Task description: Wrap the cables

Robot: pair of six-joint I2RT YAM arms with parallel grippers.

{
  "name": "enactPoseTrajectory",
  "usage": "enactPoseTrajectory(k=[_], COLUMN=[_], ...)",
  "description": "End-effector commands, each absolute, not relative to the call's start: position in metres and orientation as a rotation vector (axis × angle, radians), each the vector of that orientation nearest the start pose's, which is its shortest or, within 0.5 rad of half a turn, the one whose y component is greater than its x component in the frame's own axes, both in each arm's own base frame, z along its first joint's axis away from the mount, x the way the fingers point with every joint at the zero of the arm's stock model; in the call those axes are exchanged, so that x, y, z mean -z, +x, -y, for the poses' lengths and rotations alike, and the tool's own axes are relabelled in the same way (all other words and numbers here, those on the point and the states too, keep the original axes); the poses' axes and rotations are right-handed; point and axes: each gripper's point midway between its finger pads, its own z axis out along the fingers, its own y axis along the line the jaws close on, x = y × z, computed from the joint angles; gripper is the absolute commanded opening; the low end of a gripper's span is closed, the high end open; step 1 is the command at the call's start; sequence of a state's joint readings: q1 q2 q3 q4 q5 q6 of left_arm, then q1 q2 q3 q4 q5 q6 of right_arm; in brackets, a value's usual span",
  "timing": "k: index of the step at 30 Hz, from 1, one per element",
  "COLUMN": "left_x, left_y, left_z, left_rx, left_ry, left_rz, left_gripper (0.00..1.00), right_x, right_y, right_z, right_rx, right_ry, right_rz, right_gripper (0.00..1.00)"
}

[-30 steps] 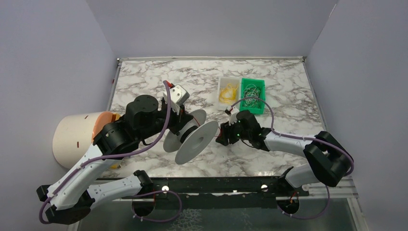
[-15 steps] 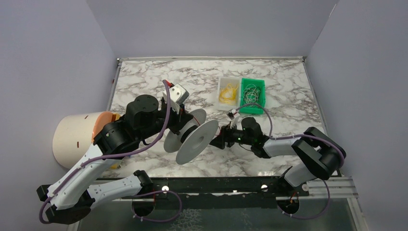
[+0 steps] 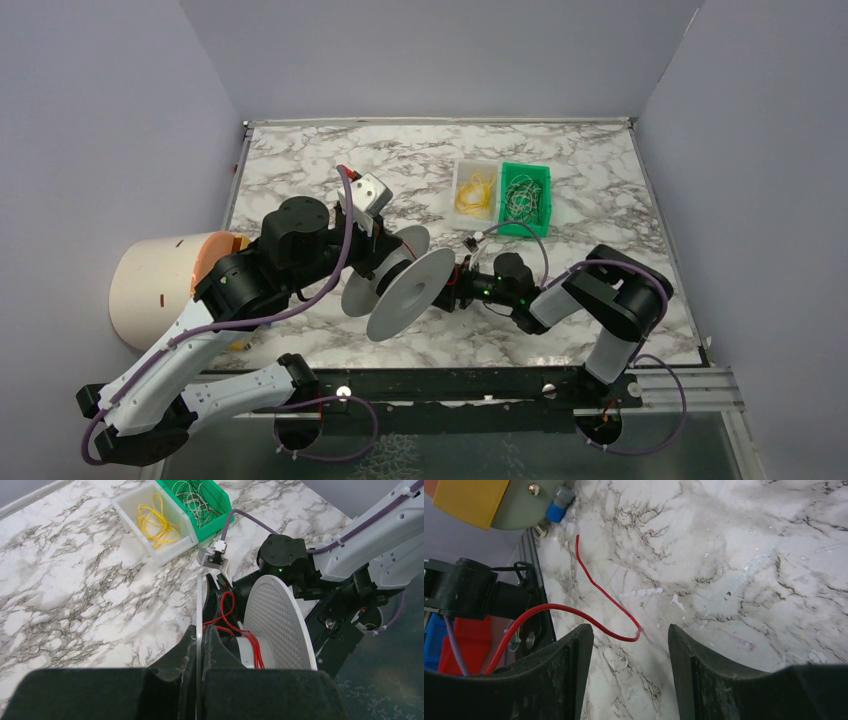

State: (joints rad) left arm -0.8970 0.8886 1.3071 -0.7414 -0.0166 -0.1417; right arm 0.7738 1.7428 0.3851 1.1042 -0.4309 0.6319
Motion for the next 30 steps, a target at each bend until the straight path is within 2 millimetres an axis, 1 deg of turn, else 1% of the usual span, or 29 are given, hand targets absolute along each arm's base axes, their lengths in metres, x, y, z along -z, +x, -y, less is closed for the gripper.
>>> enactPoseTrajectory(k=[1,8,11,12,14,15,17,20,23,26,30], left_x=[-0.389,-0.393,-0.393,-0.393,-0.392,-0.391,-0.392,-0.395,-0.403,-0.412,-0.418], left_y=[0.173,0.173,0.173,0.173,0.175,0.177,0.181,0.192,0.207,0.22,0.235], left_z=[0.221,0.223,0.223,0.222,0.221,0.221,0.22,0.214,0.205,0.194,0.182], left_rx=[0.738,0.755,0.757,0.757,0.751,0.747,0.736,0.698,0.662,0.618,0.562], left_ry=[0.633,0.622,0.616,0.614,0.599,0.588,0.556,0.456,0.31,0.189,0.045], left_rz=[-1.717,-1.707,-1.708,-1.709,-1.714,-1.718,-1.724,-1.737,-1.722,-1.694,-1.665], left_gripper=[0.0,0.0,0.0,0.0,0.0,0.0,0.0,0.0,0.0,0.0,0.0], right_x=[-0.079,-0.076,-0.078,-0.077,-0.076,-0.075,-0.073,-0.068,-0.061,-0.052,-0.038], right_y=[0.214,0.217,0.217,0.217,0.216,0.216,0.214,0.211,0.207,0.198,0.182], right_z=[-0.35,-0.356,-0.357,-0.357,-0.356,-0.355,-0.353,-0.347,-0.341,-0.338,-0.333], right_rx=[-1.385,-1.414,-1.415,-1.413,-1.416,-1.418,-1.418,-1.403,-1.374,-1.35,-1.297], right_ry=[-0.473,-0.452,-0.454,-0.453,-0.451,-0.443,-0.429,-0.421,-0.417,-0.439,-0.474], right_rz=[-1.852,-1.82,-1.798,-1.799,-1.795,-1.797,-1.802,-1.824,-1.858,-1.905,-1.981], right_gripper=[0.6,0.48,0.4,0.36,0.25,0.18,0.02,0.01,0.01,0.01,0.01])
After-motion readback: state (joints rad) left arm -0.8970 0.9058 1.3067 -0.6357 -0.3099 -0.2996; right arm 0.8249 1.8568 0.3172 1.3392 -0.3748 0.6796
